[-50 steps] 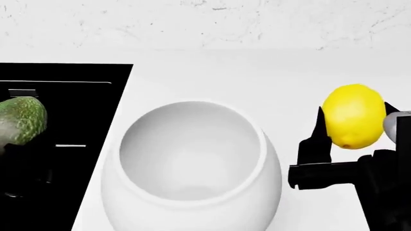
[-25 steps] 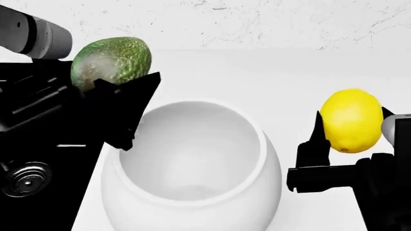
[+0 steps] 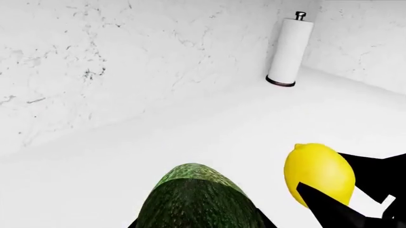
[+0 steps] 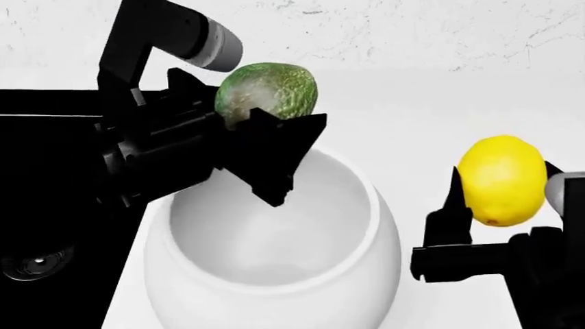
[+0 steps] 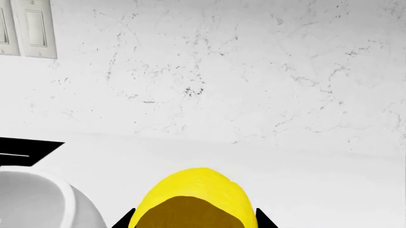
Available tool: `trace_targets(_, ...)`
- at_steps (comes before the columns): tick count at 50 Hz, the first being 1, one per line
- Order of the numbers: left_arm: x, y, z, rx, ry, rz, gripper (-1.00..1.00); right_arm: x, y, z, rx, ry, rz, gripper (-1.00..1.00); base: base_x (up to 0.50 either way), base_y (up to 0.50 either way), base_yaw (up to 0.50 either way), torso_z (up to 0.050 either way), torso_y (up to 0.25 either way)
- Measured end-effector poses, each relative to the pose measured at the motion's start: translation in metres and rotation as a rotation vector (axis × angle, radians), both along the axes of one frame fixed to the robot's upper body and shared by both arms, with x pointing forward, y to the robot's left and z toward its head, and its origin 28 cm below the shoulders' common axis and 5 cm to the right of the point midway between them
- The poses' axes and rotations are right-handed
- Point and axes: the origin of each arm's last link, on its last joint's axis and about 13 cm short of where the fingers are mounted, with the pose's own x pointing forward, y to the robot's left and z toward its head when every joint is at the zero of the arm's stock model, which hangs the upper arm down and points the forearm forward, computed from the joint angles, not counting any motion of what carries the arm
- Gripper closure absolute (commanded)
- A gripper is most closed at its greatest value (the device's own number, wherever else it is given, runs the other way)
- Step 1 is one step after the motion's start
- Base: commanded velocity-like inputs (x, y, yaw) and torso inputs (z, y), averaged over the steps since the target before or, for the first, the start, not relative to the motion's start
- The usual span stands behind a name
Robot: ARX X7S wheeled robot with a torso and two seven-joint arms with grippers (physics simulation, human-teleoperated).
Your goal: There is a mixed pile of frozen fruits and vegetables on the counter. Locate all the frozen vegetables and place the items in a bowl on the counter. Take all the frozen fruits and defrost them in a running sink.
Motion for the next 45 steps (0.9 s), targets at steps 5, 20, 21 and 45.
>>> trace_targets(5, 0.005, -0.003, -0.006, 0.007, 0.016, -0.004, 1.00, 0.000, -0.001, -0.001, 0.001, 0.003, -0.004, 1.00, 0.00, 0.00, 0.00, 0.000, 0.000)
trace_targets(20, 0.010, -0.006, -0.027, 0.035, 0.054, -0.003, 1.00, -0.001, -0.002, -0.005, 0.002, 0.012, -0.007, 1.00, 0.00, 0.00, 0.00, 0.001, 0.001)
trace_targets(21, 0.010, -0.006, -0.028, 0.037, 0.055, -0.003, 1.00, -0.001, -0.002, -0.006, 0.002, 0.013, -0.007, 1.00, 0.00, 0.00, 0.00, 0.000, 0.000)
trace_targets(45, 0.008, -0.005, -0.038, 0.046, 0.084, -0.016, -1.00, -0.001, -0.001, -0.012, 0.003, 0.031, -0.003, 1.00, 0.00, 0.00, 0.00, 0.000, 0.000)
